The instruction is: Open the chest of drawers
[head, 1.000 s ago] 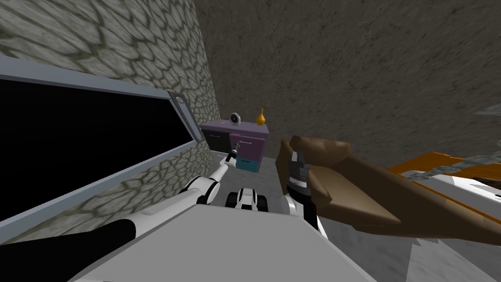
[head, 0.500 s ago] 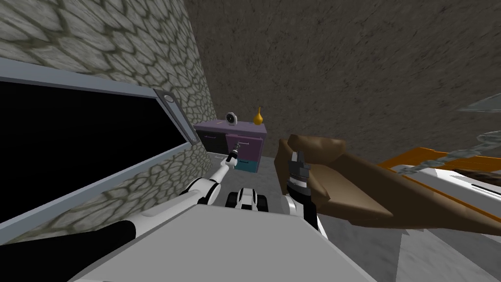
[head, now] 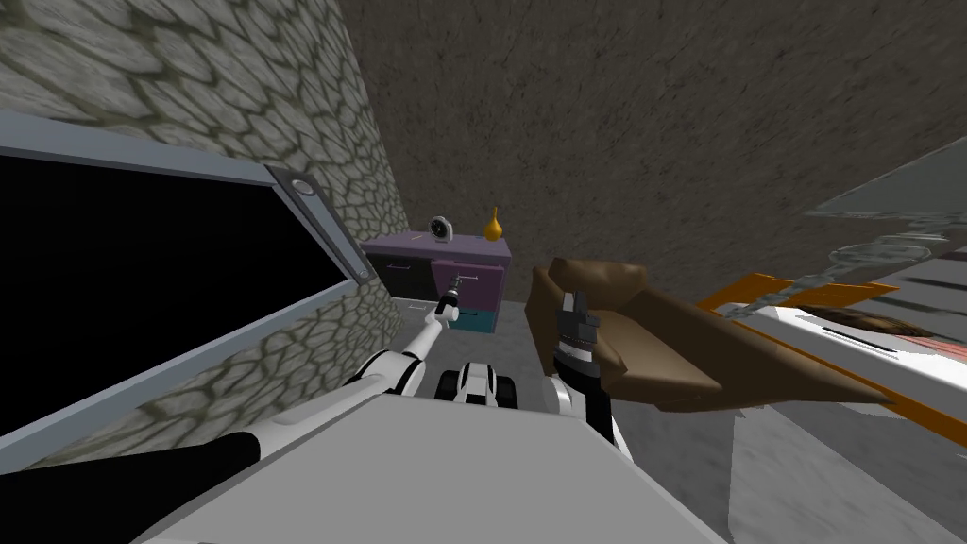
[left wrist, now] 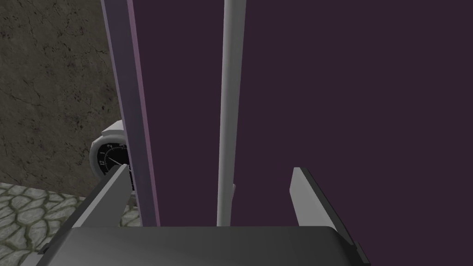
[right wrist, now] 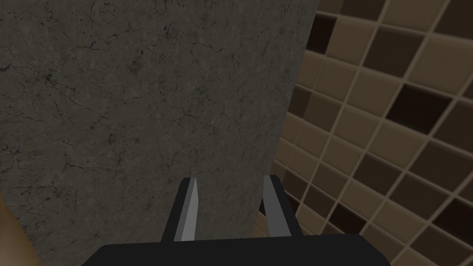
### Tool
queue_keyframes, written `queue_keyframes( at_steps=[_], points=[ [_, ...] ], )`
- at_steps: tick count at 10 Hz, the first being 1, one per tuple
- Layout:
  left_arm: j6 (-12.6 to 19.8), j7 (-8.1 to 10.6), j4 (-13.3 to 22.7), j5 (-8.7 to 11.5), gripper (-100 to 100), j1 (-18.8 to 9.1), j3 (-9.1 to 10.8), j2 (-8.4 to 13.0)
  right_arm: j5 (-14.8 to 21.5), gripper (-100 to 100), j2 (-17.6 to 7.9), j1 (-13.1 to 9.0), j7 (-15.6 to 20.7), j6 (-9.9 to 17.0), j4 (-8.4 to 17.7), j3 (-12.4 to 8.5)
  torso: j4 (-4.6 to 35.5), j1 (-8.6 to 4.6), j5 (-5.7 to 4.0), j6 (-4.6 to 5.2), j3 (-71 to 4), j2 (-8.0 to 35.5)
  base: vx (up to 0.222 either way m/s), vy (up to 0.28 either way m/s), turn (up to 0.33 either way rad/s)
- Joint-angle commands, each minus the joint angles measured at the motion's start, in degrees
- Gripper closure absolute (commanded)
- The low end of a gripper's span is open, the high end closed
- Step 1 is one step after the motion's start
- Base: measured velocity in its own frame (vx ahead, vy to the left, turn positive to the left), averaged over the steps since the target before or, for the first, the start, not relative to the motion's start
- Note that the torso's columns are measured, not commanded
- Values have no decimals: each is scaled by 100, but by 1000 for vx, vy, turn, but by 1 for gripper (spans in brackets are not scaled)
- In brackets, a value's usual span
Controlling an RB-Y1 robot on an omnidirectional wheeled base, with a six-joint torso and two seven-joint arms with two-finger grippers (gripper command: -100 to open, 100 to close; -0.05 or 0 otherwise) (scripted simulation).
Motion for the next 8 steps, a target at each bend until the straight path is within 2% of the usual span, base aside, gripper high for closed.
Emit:
queue_keyframes(
  at_steps=[1, 2, 3, 4, 5, 6, 7, 8],
  points=[
    [88, -441, -337, 349, -100, 206, 32, -89, 0, 0, 0, 0, 0, 0, 0, 0, 1, -4, -1, -1, 2, 3, 11, 49, -241],
    [88, -597, -361, 459, -100, 206, 32, -89, 0, 0, 0, -1, 0, 0, 0, 0, 1, 0, 1, 7, 3, 4, 5, 58, -129],
    [88, -740, -361, 459, -100, 206, 32, -89, 0, 0, 0, 0, 0, 0, 0, 0, 1, 4, 1, -1, 3, 4, 1, 31, 36],
    [151, -916, -635, 721, -100, 383, 59, -165, 0, 0, 0, 0, 0, 0, 0, 0, 1, -3, -1, -1, 2, 3, 8, 53, -216],
    [151, -1078, -656, 830, -100, 383, 59, -165, 0, 0, 0, -1, 0, 0, 0, 0, 0, 0, 0, 6, 2, 2, 6, 71, -130],
    [151, -1218, -656, 830, -100, 383, 59, -165, 0, 0, 0, 0, 0, 0, 0, 0, 0, 6, 1, -1, 1, 1, 5, 37, 15],
    [214, -1392, -923, 1091, -100, 559, 85, -241, 0, 0, 0, 0, 0, 0, 0, 0, 0, -5, -1, 0, 0, 0, 16, 45, -202],
    [214, -1543, -951, 1201, -100, 559, 85, -241, 0, 0, 0, -1, 0, 0, 0, 0, 0, -5, -1, 6, 0, -1, 8, 55, -128]
  ],
)
